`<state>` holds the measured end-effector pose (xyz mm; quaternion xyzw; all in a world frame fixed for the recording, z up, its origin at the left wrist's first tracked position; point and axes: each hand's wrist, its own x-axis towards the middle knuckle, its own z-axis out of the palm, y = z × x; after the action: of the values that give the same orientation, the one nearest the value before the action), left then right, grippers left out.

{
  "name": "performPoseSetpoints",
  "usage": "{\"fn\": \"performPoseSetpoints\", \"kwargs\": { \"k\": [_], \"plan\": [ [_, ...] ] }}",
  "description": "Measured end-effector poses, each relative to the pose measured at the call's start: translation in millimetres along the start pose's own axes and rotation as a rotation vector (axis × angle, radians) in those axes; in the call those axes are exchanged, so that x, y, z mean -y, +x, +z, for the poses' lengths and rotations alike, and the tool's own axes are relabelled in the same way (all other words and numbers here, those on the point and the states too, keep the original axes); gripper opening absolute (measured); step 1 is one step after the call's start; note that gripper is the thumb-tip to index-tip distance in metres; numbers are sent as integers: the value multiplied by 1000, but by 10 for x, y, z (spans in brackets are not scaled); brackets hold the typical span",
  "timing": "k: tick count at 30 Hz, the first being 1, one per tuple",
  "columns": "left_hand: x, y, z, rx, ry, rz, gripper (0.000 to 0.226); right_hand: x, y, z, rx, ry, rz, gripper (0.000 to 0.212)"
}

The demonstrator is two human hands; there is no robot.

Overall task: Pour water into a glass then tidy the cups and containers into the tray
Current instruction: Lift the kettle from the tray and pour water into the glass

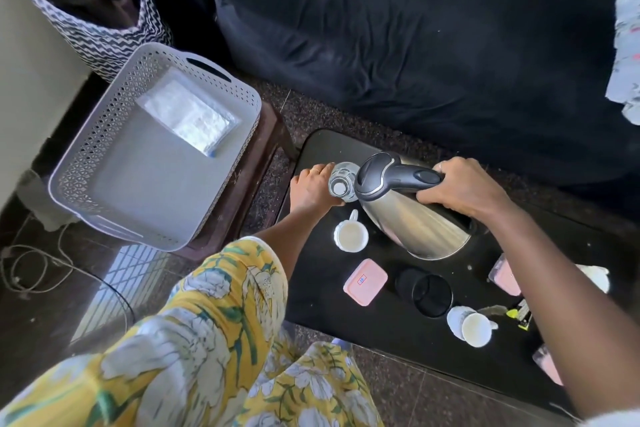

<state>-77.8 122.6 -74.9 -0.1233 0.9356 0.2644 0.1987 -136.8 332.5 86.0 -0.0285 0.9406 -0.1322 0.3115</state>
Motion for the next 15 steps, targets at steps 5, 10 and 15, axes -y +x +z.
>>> {"fn": "performPoseSetpoints", "kwargs": {
  "k": [5,10,15],
  "plan": [
    [14,45,0,-13,8,17,79,103,18,20,2,-17,5,30],
    [-7,65,4,4,49,7,81,170,7,42,24,-31,5,28],
    [-49,69,-5,-9,83,-14,80,211,-23,38,28,-22,15,27]
  ]
}}
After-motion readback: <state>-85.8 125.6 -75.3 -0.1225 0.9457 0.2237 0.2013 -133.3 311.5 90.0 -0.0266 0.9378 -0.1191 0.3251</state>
